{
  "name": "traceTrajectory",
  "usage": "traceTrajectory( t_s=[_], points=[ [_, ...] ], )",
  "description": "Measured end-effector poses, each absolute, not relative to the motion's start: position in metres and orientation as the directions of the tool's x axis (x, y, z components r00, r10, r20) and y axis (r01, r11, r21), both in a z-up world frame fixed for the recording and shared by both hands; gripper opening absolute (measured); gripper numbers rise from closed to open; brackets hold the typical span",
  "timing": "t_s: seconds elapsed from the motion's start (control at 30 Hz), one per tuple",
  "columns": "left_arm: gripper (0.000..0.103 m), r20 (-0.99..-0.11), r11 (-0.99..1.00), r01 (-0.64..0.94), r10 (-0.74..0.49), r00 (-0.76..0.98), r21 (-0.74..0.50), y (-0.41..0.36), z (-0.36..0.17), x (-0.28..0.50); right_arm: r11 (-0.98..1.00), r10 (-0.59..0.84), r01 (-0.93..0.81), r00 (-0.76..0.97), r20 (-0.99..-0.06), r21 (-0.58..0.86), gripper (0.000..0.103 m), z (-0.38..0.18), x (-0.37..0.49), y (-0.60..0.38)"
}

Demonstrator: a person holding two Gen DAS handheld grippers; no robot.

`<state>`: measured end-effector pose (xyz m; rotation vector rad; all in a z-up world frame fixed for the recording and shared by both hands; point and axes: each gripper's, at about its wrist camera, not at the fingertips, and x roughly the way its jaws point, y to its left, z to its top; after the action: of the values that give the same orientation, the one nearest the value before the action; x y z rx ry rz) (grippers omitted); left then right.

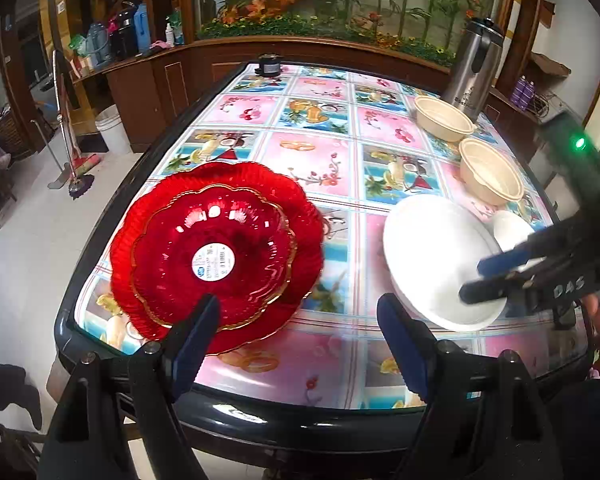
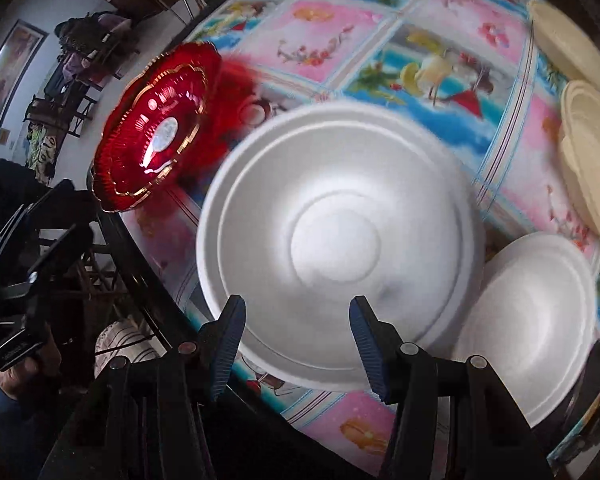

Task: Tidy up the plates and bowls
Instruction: 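Grasp a white foam plate rim with the right tool and lift it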

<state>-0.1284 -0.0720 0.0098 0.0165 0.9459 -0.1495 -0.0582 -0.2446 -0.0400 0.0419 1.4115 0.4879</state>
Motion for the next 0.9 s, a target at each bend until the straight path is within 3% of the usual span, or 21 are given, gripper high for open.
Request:
traceTrajectory(
  t_s=[0.2, 0.9],
  points=[
    [0.08, -0.811, 0.987, 0.15, -0.131, 0.571, -0.054, -0.08, 0.009, -0.127, 0.903, 0.389, -0.254, 0.137, -0.911, 0.347, 0.059, -0.025, -0.063, -0.27],
    [0.08, -0.823, 0.98, 0.177, -0.172, 0.541, -0.088, -0.107, 0.003, -0.119, 0.901, 0.432, -0.098, 0.103, -0.896, 0.423, 0.058, -0.062, -0.09, -0.333]
  ],
)
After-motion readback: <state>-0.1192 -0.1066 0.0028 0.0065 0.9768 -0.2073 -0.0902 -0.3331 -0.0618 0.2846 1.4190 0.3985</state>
